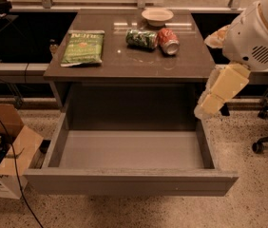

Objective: Place green jalapeno chip bag into top drawer

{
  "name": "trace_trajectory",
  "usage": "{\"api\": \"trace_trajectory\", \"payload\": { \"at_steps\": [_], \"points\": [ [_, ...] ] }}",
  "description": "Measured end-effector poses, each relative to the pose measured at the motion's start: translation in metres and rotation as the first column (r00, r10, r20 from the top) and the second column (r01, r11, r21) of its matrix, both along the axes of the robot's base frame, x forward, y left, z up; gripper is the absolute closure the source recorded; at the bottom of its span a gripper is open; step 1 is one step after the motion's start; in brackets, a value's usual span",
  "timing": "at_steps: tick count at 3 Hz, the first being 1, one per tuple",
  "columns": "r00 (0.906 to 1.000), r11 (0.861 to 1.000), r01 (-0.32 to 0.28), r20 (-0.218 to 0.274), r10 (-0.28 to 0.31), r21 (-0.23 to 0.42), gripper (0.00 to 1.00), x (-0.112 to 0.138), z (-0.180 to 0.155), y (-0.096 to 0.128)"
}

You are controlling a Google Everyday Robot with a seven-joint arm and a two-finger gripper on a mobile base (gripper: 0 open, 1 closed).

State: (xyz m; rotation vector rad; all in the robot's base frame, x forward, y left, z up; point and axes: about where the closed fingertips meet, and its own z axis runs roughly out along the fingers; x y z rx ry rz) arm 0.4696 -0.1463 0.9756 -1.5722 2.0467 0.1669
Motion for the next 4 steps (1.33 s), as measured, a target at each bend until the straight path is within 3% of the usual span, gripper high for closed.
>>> {"api": "trace_trajectory", "payload": {
  "at_steps": [1,2,4],
  "points": [
    [1.0000,1.000,0.000,0.000,0.000,0.000,0.00,0.000,0.000,0.000],
    [0.9991,0.997,-0.043,0.007,0.043,0.070,0.00,0.028,-0.025,0.041],
    [0.9966,0.982,-0.081,0.026,0.078,0.173,0.00,0.070,-0.052,0.094]
  ]
}}
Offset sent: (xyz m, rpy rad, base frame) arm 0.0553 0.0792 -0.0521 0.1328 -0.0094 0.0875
